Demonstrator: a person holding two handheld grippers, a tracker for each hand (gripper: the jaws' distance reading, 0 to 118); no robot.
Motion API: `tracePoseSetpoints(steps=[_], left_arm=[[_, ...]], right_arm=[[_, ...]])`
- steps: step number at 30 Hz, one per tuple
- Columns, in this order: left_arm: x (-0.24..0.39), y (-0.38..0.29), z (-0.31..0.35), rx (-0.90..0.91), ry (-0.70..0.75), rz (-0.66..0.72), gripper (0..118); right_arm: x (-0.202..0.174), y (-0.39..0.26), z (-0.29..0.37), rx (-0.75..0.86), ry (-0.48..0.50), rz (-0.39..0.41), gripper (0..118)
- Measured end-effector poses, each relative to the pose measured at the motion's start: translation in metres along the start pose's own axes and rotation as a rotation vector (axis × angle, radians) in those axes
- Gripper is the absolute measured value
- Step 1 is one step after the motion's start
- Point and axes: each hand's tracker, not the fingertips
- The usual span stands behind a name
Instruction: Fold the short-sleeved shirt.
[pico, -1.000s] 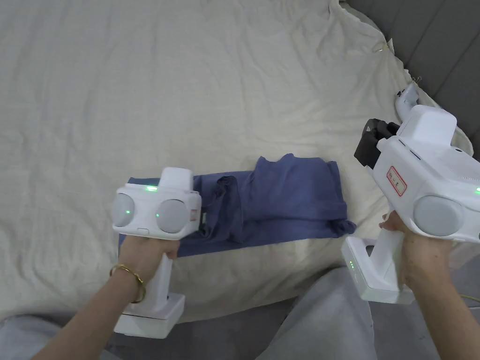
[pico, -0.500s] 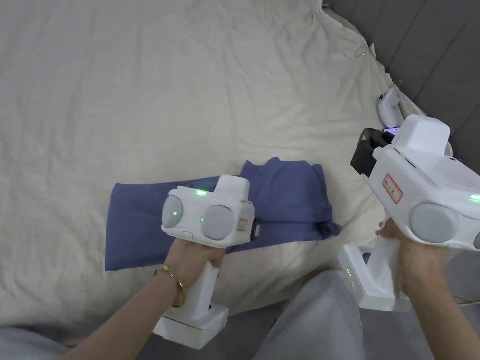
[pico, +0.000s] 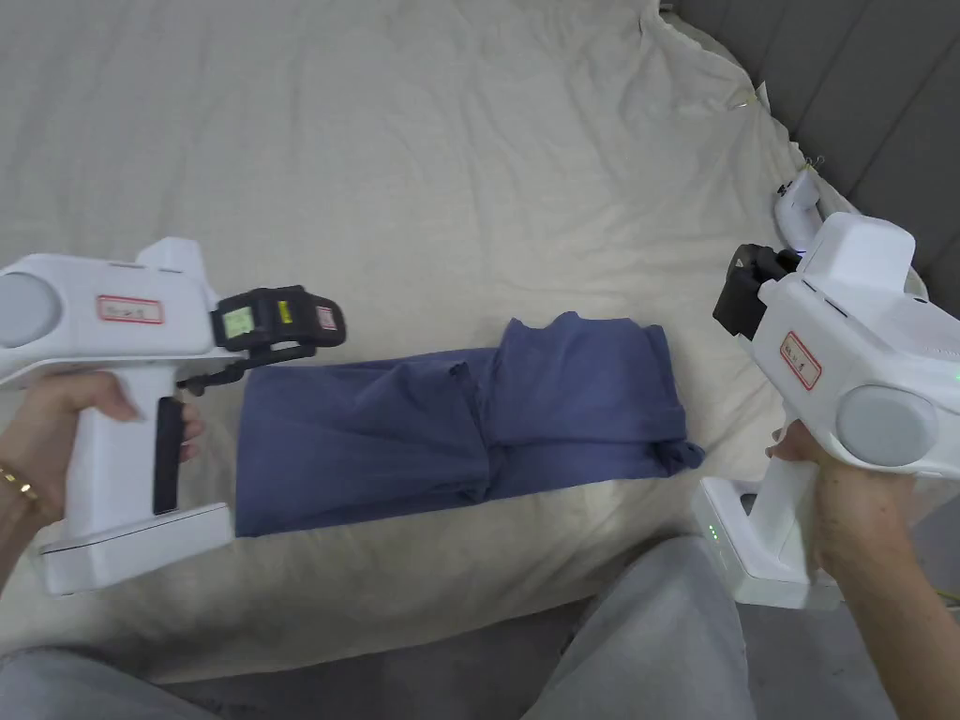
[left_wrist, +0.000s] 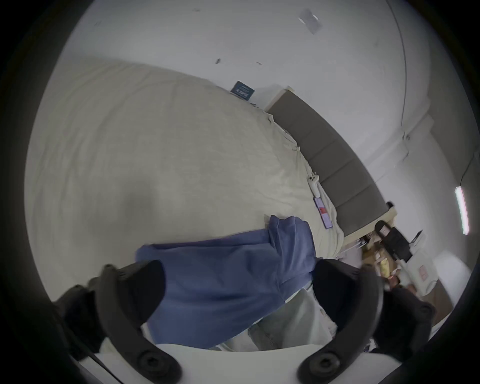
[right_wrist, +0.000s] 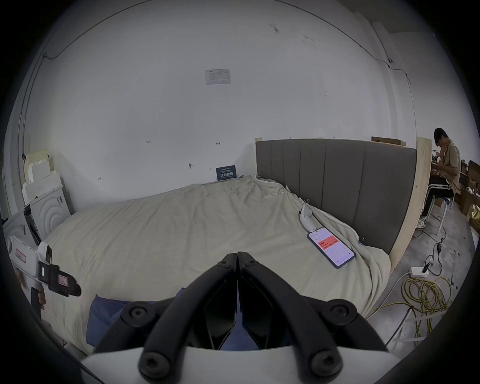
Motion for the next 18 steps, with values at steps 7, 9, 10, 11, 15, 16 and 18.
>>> tracePoseSetpoints(steps=[7, 9, 10, 11, 15, 16, 18], left_arm=[[-0.068, -0.026, 0.01, -0.103, 0.004, 0.15, 118], [-0.074, -0.033, 0.002, -0.15, 0.057, 0.119, 118], [-0.074, -0.037, -0.004, -0.167, 0.087, 0.104, 118], [-0.075, -0.04, -0.008, -0.177, 0.096, 0.091, 118], [-0.067, -0.041, -0.013, -0.148, 0.024, 0.06, 116], [-0.066, -0.04, -0.016, -0.148, -0.011, 0.088, 106], [-0.064, -0.041, -0.026, -0.15, -0.07, 0.14, 80]], right_arm=[[-0.011, -0.002, -0.006, -0.018, 0.009, 0.004, 0], [-0.014, -0.001, -0.008, -0.02, 0.006, 0.005, 0], [-0.015, -0.001, -0.01, -0.024, 0.004, 0.007, 0], [-0.016, -0.001, -0.011, -0.029, 0.004, 0.009, 0], [-0.022, -0.003, -0.016, -0.043, 0.006, 0.023, 0], [-0.023, -0.003, -0.017, -0.046, 0.007, 0.024, 0], [-0.026, -0.003, -0.019, -0.049, 0.007, 0.027, 0]])
